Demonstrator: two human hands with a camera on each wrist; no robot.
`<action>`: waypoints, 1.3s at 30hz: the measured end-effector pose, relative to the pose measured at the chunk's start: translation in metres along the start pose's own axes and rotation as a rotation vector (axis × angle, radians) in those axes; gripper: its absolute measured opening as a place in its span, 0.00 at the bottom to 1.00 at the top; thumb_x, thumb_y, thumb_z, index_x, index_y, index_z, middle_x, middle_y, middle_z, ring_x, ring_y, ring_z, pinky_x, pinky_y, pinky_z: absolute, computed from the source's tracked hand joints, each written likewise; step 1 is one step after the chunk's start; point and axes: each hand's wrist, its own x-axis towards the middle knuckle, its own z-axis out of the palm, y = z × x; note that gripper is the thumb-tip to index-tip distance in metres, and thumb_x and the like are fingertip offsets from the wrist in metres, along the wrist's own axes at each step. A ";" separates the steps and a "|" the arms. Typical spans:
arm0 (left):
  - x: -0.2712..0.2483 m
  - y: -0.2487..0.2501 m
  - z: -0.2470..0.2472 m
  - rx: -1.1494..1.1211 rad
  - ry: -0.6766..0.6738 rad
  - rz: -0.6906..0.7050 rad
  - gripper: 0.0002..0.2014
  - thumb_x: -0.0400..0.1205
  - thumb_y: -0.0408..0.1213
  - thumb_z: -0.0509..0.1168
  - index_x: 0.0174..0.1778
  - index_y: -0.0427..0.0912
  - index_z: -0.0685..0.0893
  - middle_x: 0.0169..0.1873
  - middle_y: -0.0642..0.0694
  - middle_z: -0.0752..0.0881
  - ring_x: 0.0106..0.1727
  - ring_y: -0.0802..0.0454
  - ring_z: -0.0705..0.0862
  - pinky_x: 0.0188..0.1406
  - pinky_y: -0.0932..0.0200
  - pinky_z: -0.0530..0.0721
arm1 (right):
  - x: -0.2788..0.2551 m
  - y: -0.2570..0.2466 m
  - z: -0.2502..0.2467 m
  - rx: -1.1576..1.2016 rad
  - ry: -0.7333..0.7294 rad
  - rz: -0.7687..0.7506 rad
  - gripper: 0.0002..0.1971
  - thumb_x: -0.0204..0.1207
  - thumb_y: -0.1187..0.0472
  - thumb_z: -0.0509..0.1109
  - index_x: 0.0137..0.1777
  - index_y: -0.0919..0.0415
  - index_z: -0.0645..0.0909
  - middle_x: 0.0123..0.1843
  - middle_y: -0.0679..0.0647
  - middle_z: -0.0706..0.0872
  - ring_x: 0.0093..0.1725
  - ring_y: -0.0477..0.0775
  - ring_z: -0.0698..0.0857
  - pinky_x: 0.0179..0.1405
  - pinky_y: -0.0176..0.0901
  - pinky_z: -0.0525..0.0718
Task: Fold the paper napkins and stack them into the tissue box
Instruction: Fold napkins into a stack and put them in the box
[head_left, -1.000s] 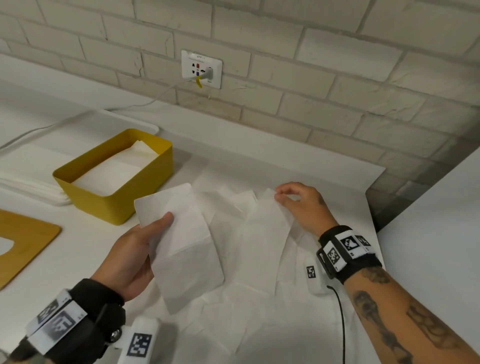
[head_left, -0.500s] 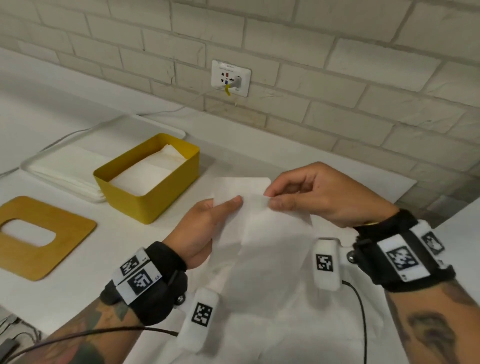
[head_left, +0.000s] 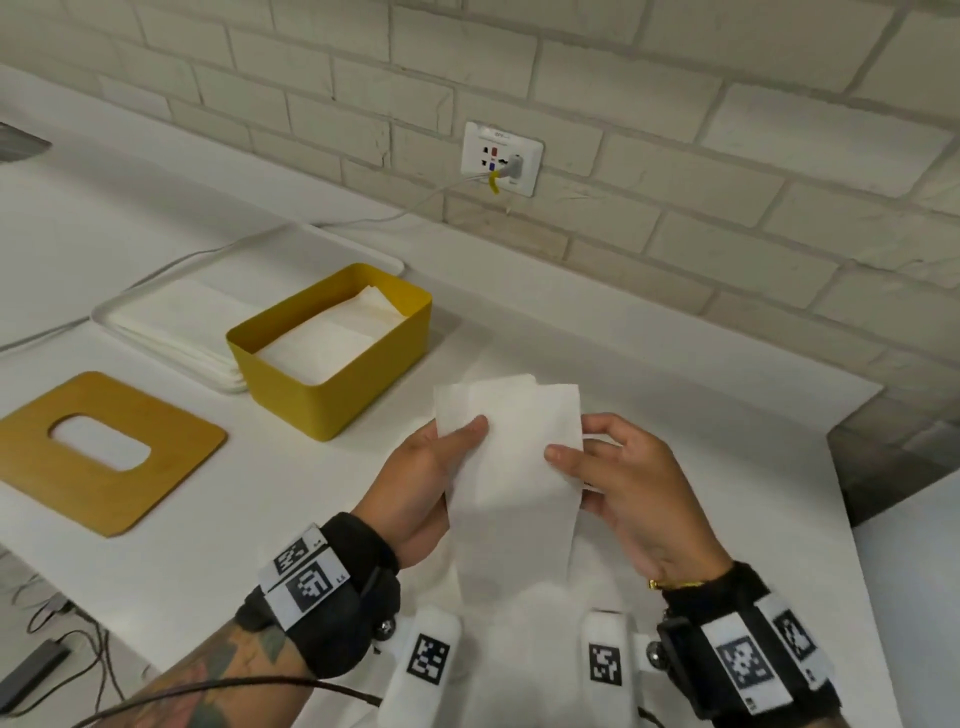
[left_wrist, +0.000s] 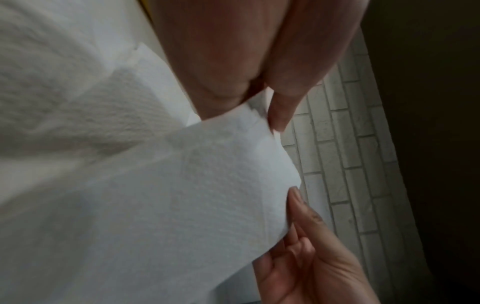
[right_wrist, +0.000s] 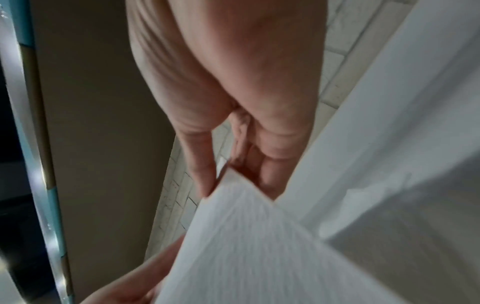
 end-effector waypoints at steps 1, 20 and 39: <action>0.001 0.000 0.000 -0.023 0.025 0.016 0.16 0.91 0.41 0.59 0.74 0.47 0.81 0.64 0.43 0.91 0.65 0.42 0.90 0.67 0.42 0.86 | -0.004 0.006 0.001 0.033 0.051 -0.017 0.11 0.77 0.69 0.76 0.59 0.66 0.84 0.51 0.60 0.94 0.53 0.64 0.93 0.51 0.55 0.90; 0.006 0.001 0.012 -0.139 -0.071 -0.066 0.30 0.92 0.57 0.47 0.78 0.40 0.79 0.71 0.37 0.86 0.73 0.39 0.84 0.77 0.41 0.77 | -0.016 -0.012 0.014 -0.147 0.123 -0.184 0.09 0.82 0.64 0.74 0.59 0.54 0.83 0.46 0.52 0.95 0.47 0.54 0.94 0.55 0.58 0.89; 0.010 -0.002 0.013 -0.013 -0.035 0.013 0.18 0.90 0.42 0.60 0.69 0.35 0.84 0.60 0.34 0.91 0.59 0.38 0.92 0.54 0.48 0.93 | -0.017 0.014 0.023 -0.140 0.183 -0.050 0.18 0.75 0.59 0.81 0.60 0.49 0.79 0.47 0.51 0.95 0.48 0.52 0.94 0.56 0.60 0.91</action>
